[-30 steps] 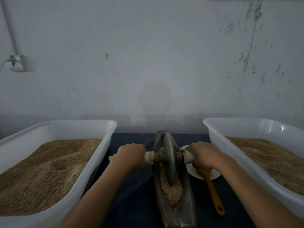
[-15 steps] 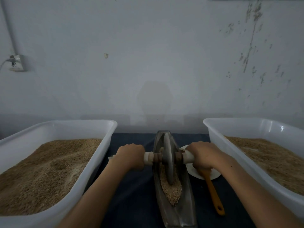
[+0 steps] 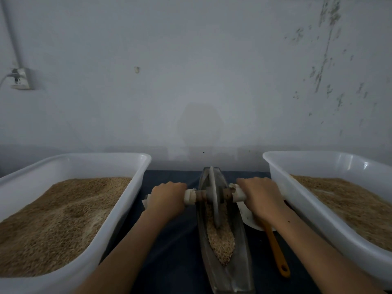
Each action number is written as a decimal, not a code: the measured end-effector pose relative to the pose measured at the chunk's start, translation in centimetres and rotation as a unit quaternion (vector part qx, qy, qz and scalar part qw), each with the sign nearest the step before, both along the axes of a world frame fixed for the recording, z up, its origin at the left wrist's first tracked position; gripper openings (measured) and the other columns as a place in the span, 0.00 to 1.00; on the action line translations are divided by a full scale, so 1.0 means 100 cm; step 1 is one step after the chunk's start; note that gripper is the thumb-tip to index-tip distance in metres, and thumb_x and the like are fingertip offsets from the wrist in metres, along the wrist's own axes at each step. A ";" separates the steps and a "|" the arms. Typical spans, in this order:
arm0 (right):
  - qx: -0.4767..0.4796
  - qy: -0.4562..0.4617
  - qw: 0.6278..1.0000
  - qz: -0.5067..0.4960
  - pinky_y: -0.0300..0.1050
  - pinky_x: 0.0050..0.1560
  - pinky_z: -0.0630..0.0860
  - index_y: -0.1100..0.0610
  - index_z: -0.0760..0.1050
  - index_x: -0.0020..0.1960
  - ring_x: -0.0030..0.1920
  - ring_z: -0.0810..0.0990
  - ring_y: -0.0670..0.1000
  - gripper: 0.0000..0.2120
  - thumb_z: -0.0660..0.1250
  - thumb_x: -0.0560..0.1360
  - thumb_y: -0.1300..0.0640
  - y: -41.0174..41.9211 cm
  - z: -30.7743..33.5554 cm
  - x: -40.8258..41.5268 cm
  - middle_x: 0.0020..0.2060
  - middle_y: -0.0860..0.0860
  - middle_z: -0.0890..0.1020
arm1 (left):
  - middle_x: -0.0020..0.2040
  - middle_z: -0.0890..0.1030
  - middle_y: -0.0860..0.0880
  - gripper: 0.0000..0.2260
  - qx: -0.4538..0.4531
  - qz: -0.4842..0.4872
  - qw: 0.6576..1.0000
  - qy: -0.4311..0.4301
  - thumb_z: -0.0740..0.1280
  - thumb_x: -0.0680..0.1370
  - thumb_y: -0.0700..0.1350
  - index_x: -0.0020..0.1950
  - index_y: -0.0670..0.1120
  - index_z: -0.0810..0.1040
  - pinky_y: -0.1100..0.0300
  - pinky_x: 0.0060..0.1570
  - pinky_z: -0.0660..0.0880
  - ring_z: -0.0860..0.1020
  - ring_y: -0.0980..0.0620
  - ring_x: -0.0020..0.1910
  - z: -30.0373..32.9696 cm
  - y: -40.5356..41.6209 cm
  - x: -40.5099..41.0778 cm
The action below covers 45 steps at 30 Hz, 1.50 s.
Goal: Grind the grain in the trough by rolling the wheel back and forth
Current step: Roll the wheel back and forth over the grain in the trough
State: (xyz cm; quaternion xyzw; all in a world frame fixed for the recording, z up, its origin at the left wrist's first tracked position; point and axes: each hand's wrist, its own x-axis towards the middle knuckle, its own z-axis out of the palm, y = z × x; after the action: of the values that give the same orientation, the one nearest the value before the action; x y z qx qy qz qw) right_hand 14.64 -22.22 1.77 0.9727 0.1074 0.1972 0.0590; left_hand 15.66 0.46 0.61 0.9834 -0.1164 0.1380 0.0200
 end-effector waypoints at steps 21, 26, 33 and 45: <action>0.004 0.004 1.000 0.004 0.43 0.45 0.65 0.49 0.65 0.44 0.48 0.78 0.52 0.07 0.61 0.76 0.59 0.000 0.004 -0.005 0.46 0.48 0.80 | 0.48 0.80 0.51 0.06 0.000 0.006 0.998 0.059 0.66 0.75 0.47 0.52 0.50 0.75 0.59 0.44 0.70 0.76 0.53 0.43 0.004 0.000 0.000; -0.017 0.067 0.998 -0.010 0.44 0.49 0.68 0.50 0.72 0.53 0.52 0.78 0.52 0.08 0.63 0.76 0.60 0.001 0.012 -0.007 0.52 0.50 0.80 | 0.49 0.79 0.49 0.10 0.015 0.014 0.988 0.154 0.69 0.74 0.46 0.54 0.47 0.75 0.55 0.52 0.75 0.78 0.50 0.48 0.011 0.001 0.002; -0.027 0.223 0.974 -0.022 0.43 0.48 0.73 0.50 0.74 0.61 0.47 0.77 0.49 0.16 0.68 0.73 0.56 -0.004 0.022 -0.006 0.47 0.49 0.78 | 0.42 0.80 0.50 0.11 0.026 0.004 0.971 0.237 0.72 0.71 0.47 0.52 0.46 0.77 0.58 0.45 0.75 0.78 0.52 0.40 0.016 0.000 0.001; 0.028 0.044 0.999 -0.006 0.46 0.52 0.74 0.49 0.71 0.50 0.49 0.78 0.50 0.06 0.63 0.76 0.59 -0.002 0.004 -0.006 0.48 0.48 0.80 | 0.47 0.79 0.52 0.07 0.025 0.002 0.999 -0.023 0.66 0.75 0.50 0.51 0.51 0.73 0.59 0.42 0.67 0.73 0.54 0.41 0.003 -0.002 0.001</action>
State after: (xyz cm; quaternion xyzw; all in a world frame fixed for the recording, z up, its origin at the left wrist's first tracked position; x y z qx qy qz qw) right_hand 14.06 -22.44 2.13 0.9823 0.0980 0.1569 0.0281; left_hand 15.72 0.22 0.86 0.9803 -0.1182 0.1581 -0.0081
